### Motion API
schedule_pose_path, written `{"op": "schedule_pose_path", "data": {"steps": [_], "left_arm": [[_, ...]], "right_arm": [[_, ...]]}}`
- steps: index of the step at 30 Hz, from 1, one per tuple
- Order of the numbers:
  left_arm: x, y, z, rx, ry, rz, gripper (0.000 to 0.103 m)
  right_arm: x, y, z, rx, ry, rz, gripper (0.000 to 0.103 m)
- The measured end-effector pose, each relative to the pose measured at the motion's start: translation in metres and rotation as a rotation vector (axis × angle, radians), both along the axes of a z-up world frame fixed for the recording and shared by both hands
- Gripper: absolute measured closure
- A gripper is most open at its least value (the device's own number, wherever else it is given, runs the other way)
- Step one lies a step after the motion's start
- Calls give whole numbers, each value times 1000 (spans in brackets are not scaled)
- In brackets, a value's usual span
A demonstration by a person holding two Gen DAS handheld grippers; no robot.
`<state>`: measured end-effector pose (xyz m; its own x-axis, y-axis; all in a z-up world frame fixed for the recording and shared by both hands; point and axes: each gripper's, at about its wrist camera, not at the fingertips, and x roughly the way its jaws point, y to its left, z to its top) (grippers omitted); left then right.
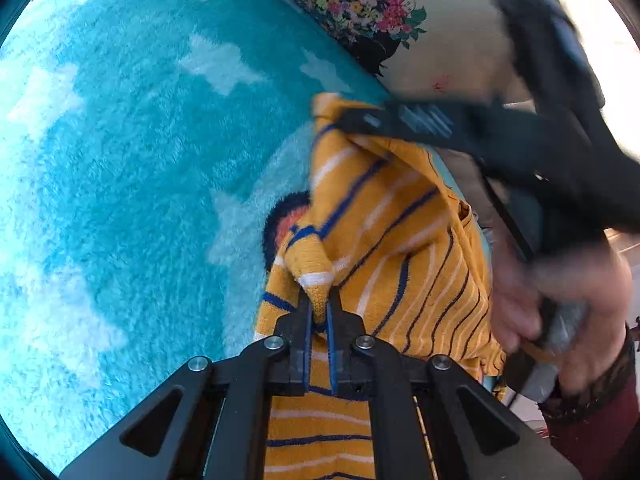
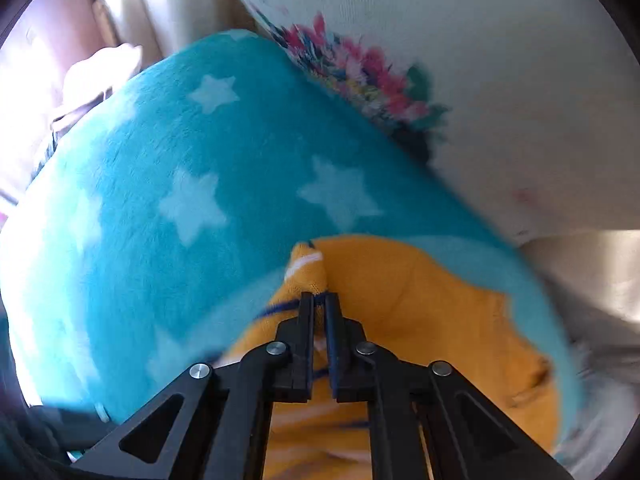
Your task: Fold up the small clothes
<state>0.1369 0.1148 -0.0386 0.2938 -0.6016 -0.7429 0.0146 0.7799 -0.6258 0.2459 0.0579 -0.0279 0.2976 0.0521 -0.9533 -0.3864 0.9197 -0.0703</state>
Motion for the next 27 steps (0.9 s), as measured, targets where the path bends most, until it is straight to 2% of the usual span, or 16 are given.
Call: {"op": "schedule_pose_path", "data": {"steps": [2, 4, 6, 8, 9, 10, 12, 15, 18, 21, 23, 24, 25, 26, 27], "left_arm": [[-1, 1, 0, 15, -12, -2, 97], [-2, 1, -2, 19, -9, -12, 97], [-2, 1, -1, 24, -12, -19, 96], [-6, 3, 4, 30, -22, -27, 94], [-9, 5, 9, 32, -30, -27, 92], [-13, 9, 13, 35, -38, -31, 92], [-25, 19, 24, 53, -59, -21, 90], [-42, 41, 38, 75, -74, 38, 83], [-63, 49, 49, 100, -74, 104, 82], [-71, 48, 53, 136, -70, 144, 82], [-78, 41, 59, 148, -71, 150, 82], [-84, 36, 62, 155, -75, 149, 82], [-84, 29, 66, 164, -81, 147, 82], [-90, 26, 69, 172, -89, 144, 82], [-95, 22, 72, 179, -97, 141, 82]], "right_arm": [[16, 8, -4, 40, -1, -36, 98], [29, 19, -4, 66, -47, -38, 98], [33, 22, -4, 49, -79, -65, 98], [26, 10, 13, 94, -128, -117, 96], [15, -6, 27, 136, -166, -150, 86], [-4, -31, 44, 189, -194, -191, 65], [-36, -78, 61, 253, -218, -250, 49], [-97, -161, 71, 211, -218, -360, 49], [-144, -228, 57, 100, -184, -456, 49], [-171, -267, 39, 144, -126, -489, 49], [-178, -270, 23, 140, -111, -452, 47], [-181, -268, 13, 123, -105, -432, 48], [-180, -265, 4, 95, -94, -405, 75], [-178, -261, -5, 86, -85, -390, 98], [-177, -262, -4, 102, -84, -388, 96]]}}
